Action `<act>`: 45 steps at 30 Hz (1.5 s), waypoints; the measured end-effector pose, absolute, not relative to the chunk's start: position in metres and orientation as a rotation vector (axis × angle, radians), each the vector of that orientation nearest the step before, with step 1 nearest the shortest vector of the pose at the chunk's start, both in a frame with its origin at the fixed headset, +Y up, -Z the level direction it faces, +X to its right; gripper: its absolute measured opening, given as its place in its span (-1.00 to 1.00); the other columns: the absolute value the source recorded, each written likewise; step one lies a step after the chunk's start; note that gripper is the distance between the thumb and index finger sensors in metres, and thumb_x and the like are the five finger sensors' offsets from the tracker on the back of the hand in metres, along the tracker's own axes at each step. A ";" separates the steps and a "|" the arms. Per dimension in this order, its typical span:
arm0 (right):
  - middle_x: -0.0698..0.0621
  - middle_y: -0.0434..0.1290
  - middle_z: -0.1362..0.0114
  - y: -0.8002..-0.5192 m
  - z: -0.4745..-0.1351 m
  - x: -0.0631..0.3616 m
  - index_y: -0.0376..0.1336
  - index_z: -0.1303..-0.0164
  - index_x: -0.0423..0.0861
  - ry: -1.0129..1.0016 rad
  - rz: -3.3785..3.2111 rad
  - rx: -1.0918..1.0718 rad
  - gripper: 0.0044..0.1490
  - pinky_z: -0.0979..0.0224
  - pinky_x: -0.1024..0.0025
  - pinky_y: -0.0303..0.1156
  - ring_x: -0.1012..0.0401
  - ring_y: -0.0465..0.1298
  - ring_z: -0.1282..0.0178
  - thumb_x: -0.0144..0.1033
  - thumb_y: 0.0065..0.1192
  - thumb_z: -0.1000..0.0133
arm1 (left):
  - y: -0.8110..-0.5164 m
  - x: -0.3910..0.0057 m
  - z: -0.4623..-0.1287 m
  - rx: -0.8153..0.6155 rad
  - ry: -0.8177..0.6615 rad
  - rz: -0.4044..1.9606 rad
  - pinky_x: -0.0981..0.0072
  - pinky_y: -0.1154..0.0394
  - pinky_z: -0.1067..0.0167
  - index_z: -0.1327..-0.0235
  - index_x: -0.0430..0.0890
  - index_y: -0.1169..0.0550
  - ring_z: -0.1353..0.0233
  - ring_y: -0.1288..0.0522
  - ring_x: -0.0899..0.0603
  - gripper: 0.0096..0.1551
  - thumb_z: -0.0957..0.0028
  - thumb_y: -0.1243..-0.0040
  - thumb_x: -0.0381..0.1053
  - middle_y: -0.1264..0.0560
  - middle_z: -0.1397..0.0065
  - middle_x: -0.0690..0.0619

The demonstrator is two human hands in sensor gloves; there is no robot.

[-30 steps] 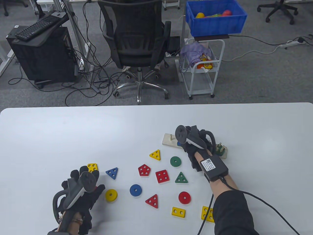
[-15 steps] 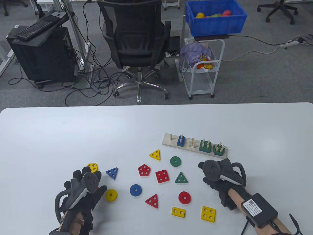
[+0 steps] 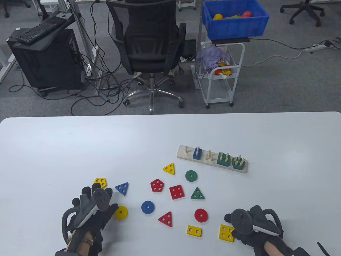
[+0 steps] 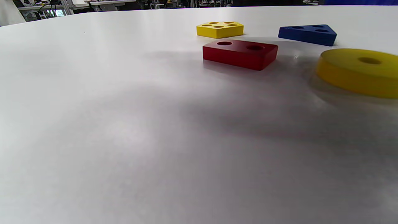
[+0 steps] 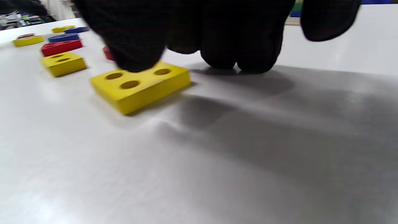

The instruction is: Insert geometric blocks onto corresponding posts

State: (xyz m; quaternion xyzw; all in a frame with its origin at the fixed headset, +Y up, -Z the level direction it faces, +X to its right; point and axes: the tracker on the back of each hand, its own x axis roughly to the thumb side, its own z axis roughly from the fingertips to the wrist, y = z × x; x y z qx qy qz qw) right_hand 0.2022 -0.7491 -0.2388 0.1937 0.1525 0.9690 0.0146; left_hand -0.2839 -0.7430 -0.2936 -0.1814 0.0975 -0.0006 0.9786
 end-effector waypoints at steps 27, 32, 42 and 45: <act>-0.09 0.49 -0.37 -0.728 -0.257 0.184 0.25 -0.36 -0.05 0.034 3.177 0.848 -0.09 -0.35 -0.33 0.36 -0.05 0.57 -0.29 0.02 0.48 0.19 | -0.742 -0.286 -0.293 -0.374 0.208 0.004 -0.25 0.18 -0.62 -0.52 0.50 -0.06 -0.76 0.25 -0.11 -0.10 0.23 0.21 0.56 0.27 -0.73 0.31; -0.10 0.45 -0.41 -0.699 -0.301 0.188 0.23 -0.38 -0.05 -0.094 3.135 0.699 -0.10 -0.37 -0.35 0.32 -0.08 0.54 -0.32 -0.03 0.47 0.16 | -0.742 -0.287 -0.294 -0.369 0.210 0.012 -0.24 0.19 -0.62 -0.51 0.50 -0.06 -0.76 0.26 -0.11 -0.10 0.23 0.21 0.56 0.27 -0.73 0.31; -0.09 0.36 -0.50 -0.688 -0.400 0.196 0.17 -0.43 -0.02 -0.031 3.165 0.218 -0.13 -0.47 -0.36 0.22 -0.10 0.44 -0.41 -0.13 0.46 0.11 | -0.742 -0.289 -0.294 -0.371 0.215 0.019 -0.25 0.19 -0.62 -0.52 0.50 -0.06 -0.76 0.25 -0.11 -0.10 0.23 0.21 0.56 0.27 -0.73 0.31; -0.07 0.34 -0.52 -0.693 -0.421 0.196 0.16 -0.43 0.01 0.009 3.170 0.110 -0.13 -0.50 -0.36 0.19 -0.10 0.41 -0.45 -0.15 0.45 0.09 | -0.741 -0.290 -0.294 -0.370 0.222 0.021 -0.24 0.19 -0.62 -0.51 0.50 -0.06 -0.76 0.26 -0.11 -0.10 0.23 0.21 0.56 0.27 -0.73 0.31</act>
